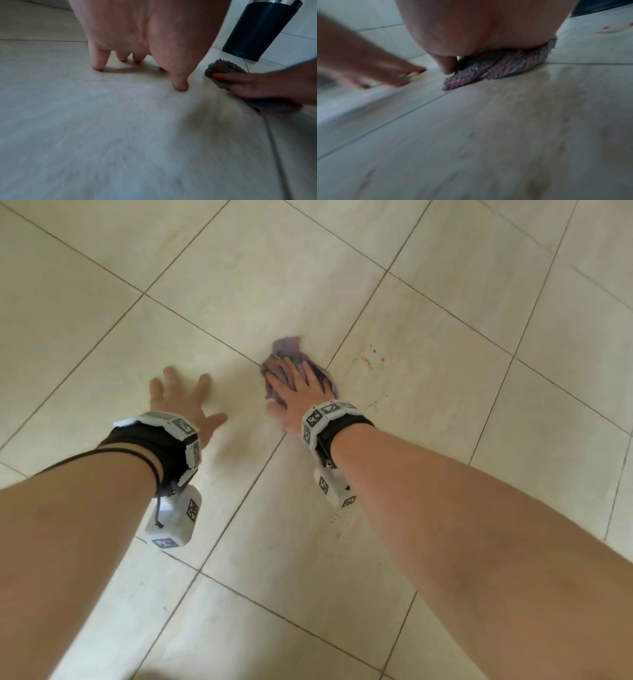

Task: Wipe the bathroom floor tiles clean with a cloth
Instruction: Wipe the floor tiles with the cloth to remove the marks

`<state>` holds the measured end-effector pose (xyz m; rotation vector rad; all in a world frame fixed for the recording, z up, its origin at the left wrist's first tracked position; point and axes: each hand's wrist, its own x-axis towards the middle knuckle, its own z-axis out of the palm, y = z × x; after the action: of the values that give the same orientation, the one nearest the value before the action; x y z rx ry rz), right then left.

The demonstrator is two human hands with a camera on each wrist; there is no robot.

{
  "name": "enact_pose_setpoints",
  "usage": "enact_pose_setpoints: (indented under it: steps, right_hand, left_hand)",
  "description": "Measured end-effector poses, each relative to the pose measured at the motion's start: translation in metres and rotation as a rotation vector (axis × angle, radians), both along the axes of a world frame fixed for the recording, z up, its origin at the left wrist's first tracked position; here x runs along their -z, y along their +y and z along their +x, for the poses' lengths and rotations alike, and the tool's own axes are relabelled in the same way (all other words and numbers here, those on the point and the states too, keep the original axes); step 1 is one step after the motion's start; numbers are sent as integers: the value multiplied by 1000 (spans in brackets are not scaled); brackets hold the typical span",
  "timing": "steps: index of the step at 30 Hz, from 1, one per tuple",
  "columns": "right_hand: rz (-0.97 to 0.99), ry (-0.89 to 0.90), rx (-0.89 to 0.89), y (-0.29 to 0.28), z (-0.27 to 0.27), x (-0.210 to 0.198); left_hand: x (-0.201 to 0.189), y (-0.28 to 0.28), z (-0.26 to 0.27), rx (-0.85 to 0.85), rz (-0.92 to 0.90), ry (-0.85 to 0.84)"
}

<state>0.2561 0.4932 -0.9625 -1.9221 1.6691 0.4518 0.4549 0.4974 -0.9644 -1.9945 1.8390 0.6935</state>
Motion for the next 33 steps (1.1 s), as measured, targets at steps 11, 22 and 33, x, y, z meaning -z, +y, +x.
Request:
enact_pose_setpoints:
  steps: [11,22,33]
  right_hand:
    - [24,62,-256,72,39,-20]
    - [44,-37,-549,190,68,-8]
    - [70,103,-126,65,-31,-13]
  left_hand:
    - [-5,102,24,-20,66,-65]
    - [-3,186,71,-321,32,-23]
    - [-4,175,38,-381,70,-41]
